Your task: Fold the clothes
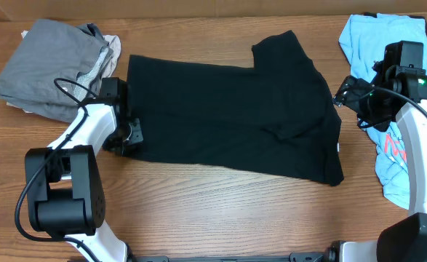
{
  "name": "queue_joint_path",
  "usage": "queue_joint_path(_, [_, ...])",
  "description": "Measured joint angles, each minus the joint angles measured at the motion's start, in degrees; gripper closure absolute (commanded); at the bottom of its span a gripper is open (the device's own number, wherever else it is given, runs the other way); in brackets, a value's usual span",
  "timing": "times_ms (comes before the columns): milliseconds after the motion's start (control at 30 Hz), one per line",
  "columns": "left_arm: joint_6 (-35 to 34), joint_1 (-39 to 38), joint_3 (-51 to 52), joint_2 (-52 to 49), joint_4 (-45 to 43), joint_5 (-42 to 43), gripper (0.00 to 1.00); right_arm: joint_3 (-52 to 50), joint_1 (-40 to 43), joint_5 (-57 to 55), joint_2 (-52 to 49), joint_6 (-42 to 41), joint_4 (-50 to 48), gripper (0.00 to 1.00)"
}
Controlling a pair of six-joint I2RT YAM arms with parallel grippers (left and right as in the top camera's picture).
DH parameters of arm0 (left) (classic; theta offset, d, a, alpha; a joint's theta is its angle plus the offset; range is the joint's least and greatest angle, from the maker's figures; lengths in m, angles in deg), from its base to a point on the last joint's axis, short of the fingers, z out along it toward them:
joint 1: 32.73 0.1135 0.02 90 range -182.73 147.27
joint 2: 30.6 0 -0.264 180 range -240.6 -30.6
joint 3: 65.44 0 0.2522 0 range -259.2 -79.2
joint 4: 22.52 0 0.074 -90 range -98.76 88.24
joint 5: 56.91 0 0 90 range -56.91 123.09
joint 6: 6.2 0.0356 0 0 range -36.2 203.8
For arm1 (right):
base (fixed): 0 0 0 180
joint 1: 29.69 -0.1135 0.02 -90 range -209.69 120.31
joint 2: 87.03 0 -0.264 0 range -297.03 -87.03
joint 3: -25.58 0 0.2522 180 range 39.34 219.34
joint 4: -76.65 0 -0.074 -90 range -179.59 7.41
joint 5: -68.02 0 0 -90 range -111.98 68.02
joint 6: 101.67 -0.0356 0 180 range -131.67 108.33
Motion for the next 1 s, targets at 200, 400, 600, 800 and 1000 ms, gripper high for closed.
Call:
queue_joint_path(200, [-0.83,1.73,0.11,0.00,7.26,-1.16,0.92,0.00,0.00,-0.02,0.00,1.51,1.46,0.11])
queue_joint_path(400, [-1.05,2.19,0.37,-0.07,11.58,-2.03,0.82,0.00,0.00,-0.02,0.00,3.45,4.46,0.07])
queue_joint_path(600, [-0.87,2.19,-5.99,-0.94,21.62,-0.83,0.47,0.74,0.00,0.00,-0.04,4.74,5.09,0.03])
queue_joint_path(800, [1.07,1.22,-26.84,-1.03,28.22,0.44,0.08,9.70,0.00,0.00,-0.11,7.39,8.04,0.02])
queue_joint_path(1000, [5.14,-0.66,-39.08,-0.81,19.17,2.40,0.02,13.62,-0.22,0.61,-0.11,8.31,4.79,0.01])
